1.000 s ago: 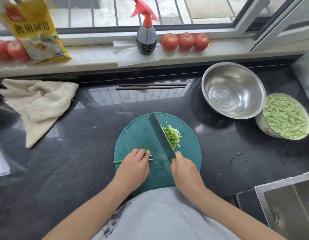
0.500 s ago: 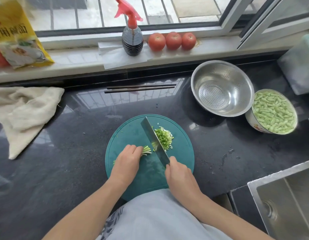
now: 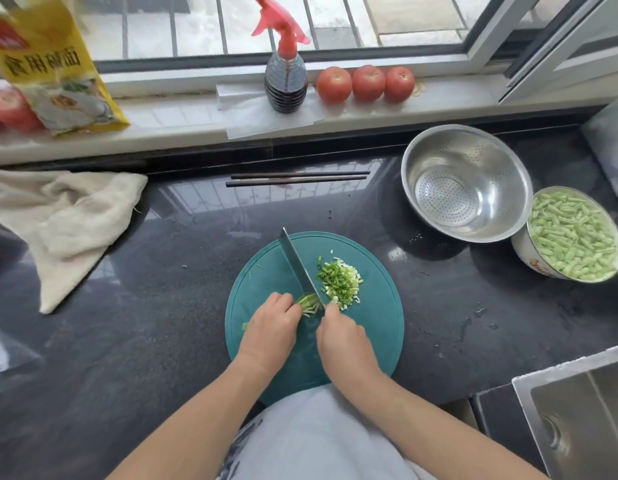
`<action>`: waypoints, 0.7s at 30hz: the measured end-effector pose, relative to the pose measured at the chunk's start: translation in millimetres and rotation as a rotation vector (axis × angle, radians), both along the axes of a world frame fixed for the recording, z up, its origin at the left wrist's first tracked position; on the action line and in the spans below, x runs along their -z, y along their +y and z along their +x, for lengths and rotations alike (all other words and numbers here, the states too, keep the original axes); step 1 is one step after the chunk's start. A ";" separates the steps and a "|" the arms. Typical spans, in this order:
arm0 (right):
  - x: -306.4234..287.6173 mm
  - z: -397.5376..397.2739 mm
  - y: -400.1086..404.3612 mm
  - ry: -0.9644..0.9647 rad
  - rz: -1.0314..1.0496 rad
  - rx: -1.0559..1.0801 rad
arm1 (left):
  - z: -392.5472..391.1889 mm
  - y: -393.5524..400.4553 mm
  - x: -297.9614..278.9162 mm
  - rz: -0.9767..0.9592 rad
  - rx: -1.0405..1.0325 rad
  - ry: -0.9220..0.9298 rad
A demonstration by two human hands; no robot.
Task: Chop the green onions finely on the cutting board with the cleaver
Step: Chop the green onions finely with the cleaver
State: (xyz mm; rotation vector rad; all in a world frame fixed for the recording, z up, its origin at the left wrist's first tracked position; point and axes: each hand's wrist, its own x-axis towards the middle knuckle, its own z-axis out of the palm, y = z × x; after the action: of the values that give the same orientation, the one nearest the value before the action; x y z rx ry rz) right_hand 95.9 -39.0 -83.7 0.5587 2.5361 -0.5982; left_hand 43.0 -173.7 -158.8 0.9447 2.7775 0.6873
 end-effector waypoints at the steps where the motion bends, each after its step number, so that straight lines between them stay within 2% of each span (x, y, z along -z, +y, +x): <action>1: 1.1 -9.4 -0.4 0.024 -0.015 0.013 | 0.2 0.2 -0.9 0.006 -0.003 -0.005; 6: -0.5 -2.4 17.7 0.079 -0.018 0.101 | 4.5 -4.1 0.4 0.045 -0.029 -0.025; 14: -9.7 40.4 12.8 -0.009 -0.062 -0.016 | 4.4 -3.6 2.4 0.072 -0.078 -0.030; 18: -5.4 27.4 -0.3 -0.057 -0.037 0.010 | 4.1 -2.9 2.8 0.073 -0.083 -0.041; 21: 0.4 -1.5 -6.3 0.001 -0.027 0.010 | 2.3 -2.7 2.6 0.065 -0.072 -0.044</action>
State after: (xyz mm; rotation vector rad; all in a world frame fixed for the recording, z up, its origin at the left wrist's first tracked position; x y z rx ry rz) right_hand 94.4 -45.3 -84.1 0.5624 2.5235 -0.6353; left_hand 45.3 -176.4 -161.5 0.8335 2.7777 0.8032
